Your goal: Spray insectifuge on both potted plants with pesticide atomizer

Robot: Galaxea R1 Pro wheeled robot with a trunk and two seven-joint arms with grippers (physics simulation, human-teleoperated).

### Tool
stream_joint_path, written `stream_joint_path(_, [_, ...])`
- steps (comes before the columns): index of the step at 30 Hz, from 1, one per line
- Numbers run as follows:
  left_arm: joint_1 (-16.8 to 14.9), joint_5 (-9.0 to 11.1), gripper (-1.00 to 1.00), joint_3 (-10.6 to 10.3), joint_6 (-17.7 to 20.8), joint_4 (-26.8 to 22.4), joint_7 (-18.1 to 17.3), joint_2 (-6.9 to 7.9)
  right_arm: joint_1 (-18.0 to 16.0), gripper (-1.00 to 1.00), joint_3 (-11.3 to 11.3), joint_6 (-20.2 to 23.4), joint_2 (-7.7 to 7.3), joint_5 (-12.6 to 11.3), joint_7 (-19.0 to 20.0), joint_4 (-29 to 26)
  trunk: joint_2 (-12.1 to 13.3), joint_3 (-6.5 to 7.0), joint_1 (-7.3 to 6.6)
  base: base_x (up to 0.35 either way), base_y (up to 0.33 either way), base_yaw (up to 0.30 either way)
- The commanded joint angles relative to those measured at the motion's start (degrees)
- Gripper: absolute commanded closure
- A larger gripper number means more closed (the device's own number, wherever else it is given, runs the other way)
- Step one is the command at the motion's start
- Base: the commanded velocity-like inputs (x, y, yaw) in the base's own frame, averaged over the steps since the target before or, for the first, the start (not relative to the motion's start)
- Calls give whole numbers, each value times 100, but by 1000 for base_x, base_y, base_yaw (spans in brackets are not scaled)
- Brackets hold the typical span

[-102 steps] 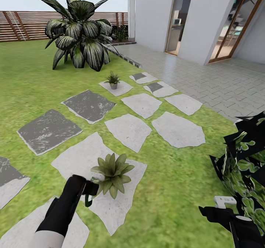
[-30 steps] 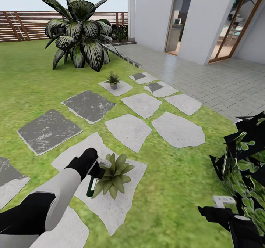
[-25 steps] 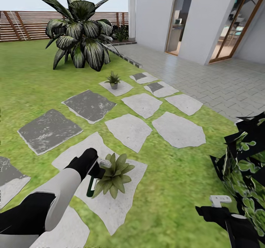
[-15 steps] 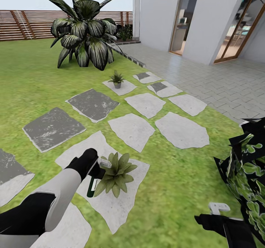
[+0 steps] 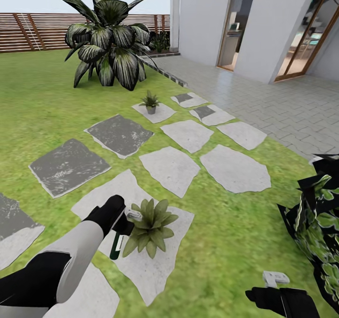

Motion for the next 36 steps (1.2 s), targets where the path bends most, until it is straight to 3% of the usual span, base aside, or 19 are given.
stream_joint_path(1, [17, -46, 100, -32, 12, -9, -63, 3, -5, -100, -20, 12, 7, 60, 58, -8, -2, -4, 2, 113, 77, 0])
stream_joint_path(17, [122, -44, 100, 6, 15, -12, -55, -1, -5, -100, -23, 4, 7, 95, 52, -3, -2, -4, 2, 145, 9, 0])
stream_joint_path(31, [319, 13, 100, 36, 29, 16, -71, -22, -5, -100, -10, 4, 7, 72, 71, 126, -2, -32, 2, 10, -4, 53])
stream_joint_path(36, [376, 17, 100, 36, 29, 16, -70, -25, -5, -100, -16, 4, 7, 72, 76, 165, -2, -33, 2, 0, -218, 5])
